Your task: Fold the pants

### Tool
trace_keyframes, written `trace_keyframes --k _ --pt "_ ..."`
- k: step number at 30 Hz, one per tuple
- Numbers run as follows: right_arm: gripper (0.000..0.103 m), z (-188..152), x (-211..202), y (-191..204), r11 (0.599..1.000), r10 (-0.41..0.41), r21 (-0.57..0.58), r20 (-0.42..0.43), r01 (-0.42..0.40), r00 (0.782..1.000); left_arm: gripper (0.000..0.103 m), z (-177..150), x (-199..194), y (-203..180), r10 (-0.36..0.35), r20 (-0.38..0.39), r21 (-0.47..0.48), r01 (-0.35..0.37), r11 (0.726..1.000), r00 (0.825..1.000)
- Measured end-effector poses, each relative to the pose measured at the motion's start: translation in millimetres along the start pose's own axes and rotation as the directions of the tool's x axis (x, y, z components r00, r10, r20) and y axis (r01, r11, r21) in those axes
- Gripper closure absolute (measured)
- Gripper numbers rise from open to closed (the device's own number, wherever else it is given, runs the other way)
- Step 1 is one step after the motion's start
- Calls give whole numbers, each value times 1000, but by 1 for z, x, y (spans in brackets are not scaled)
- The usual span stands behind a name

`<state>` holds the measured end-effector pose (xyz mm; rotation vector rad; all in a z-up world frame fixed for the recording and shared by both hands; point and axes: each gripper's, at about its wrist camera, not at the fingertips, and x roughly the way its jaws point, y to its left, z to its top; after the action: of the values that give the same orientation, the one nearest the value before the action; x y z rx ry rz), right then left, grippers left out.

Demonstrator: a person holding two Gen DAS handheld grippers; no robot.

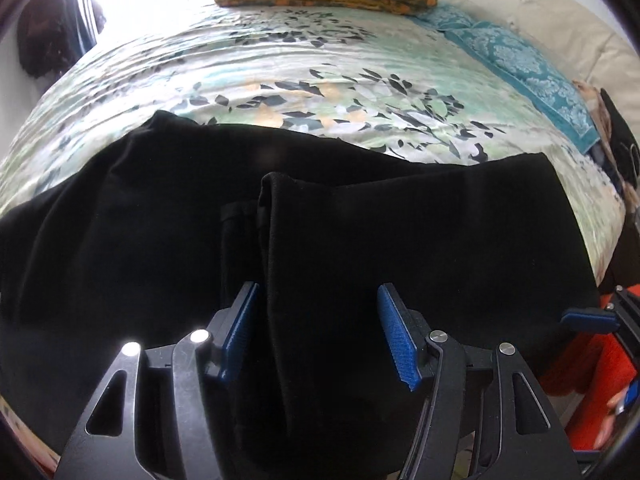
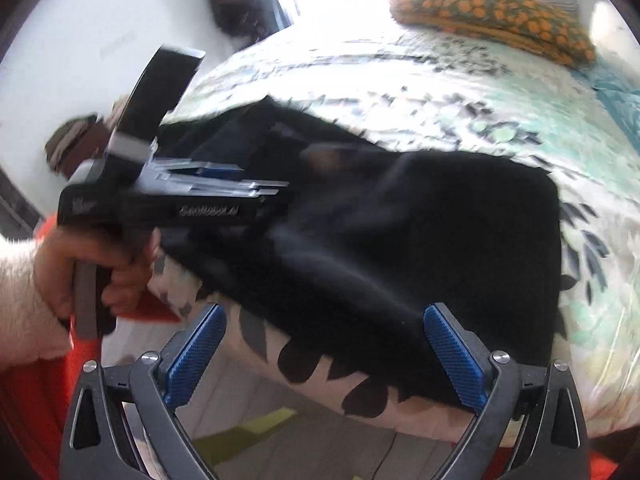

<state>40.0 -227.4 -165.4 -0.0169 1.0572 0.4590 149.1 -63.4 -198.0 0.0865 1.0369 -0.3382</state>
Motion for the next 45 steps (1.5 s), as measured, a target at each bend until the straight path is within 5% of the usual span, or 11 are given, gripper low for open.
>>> trace_keyframes --k 3,7,10,13,16,26,31,36,39,45 --pt "4 -4 11 4 999 -34 -30 -51 33 998 40 -4 -14 -2 20 -6 -1 -20 1000 1000" --pt "4 2 -29 -1 1000 11 19 98 -13 995 39 -10 -53 8 -18 101 -41 22 999 995" --pt "4 2 -39 -2 996 78 34 149 -84 986 35 -27 -66 -4 -55 126 31 51 998 990" --pt "4 3 -15 -3 993 102 48 59 -105 993 35 -39 -50 -19 -34 70 133 24 991 997" --pt "4 0 17 -9 991 96 97 -76 -89 992 34 -43 -29 -12 -20 17 126 18 992 1000" --pt "3 -3 14 -4 991 97 97 -89 -88 991 35 -44 -57 15 -48 59 -2 49 999 997" --pt "3 -10 -25 -8 990 75 119 44 -80 996 34 -32 -83 21 -66 162 -54 75 996 985" --pt "3 -7 -58 -40 966 -24 257 198 -28 980 34 -27 -62 -2 -37 115 25 34 999 993" --pt "3 -11 -58 -64 932 -80 361 188 7 979 34 -35 -32 -4 61 16 60 -62 996 998" --pt "3 -22 -57 -88 892 -120 451 147 41 982 32 -39 -33 10 24 19 9 -24 1000 1000"
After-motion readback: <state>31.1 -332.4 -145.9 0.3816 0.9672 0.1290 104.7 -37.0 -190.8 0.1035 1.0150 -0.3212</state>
